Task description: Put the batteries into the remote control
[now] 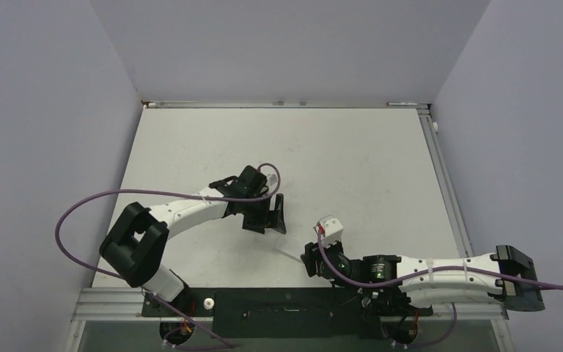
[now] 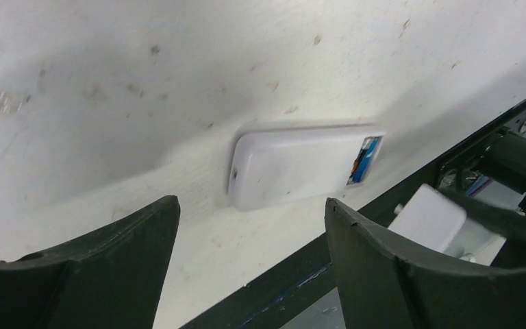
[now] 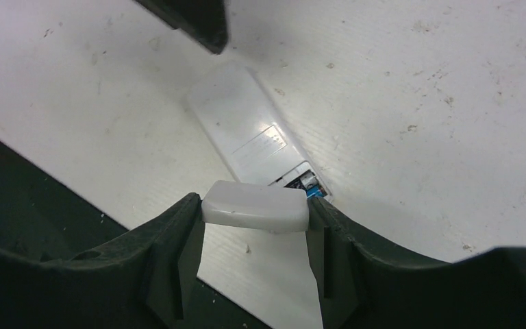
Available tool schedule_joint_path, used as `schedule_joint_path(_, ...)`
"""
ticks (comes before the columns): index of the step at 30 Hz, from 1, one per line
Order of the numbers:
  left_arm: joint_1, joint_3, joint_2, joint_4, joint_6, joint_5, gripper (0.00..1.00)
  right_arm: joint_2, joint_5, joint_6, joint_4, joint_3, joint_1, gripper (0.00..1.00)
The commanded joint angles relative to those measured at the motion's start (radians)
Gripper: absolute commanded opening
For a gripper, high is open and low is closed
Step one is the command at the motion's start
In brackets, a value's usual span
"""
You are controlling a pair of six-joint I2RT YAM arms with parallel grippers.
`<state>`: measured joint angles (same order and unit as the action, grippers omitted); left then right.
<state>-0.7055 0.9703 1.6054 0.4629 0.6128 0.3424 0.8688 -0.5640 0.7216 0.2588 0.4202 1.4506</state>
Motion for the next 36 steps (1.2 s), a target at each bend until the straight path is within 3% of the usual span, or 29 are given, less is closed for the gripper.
schedule_joint_path(1,0.003,-0.112,-0.136,0.034,0.069,-0.079,0.75,0.07,-0.038,0.159,-0.024,-0.008,-0.061,0.08)
schedule_joint_path(7,0.012,-0.221,-0.256,-0.019,0.108,-0.042,0.75,0.069,-0.042,0.315,-0.017,-0.039,-0.066,0.08)
schedule_joint_path(14,0.026,-0.269,-0.277,-0.091,0.131,0.028,0.75,-0.031,-0.091,0.458,0.081,-0.045,-0.066,0.09)
schedule_joint_path(23,0.075,-0.304,-0.256,-0.207,0.162,0.152,0.75,-0.101,-0.066,0.331,0.054,-0.067,-0.072,0.09)
schedule_joint_path(27,0.104,-0.312,-0.267,-0.222,0.167,0.187,0.75,-0.096,-0.061,0.357,0.078,-0.09,-0.099,0.09)
schedule_joint_path(36,0.148,-0.329,-0.298,-0.205,0.145,0.236,0.75,-0.112,-0.056,0.424,-0.244,-0.257,-0.093,0.08)
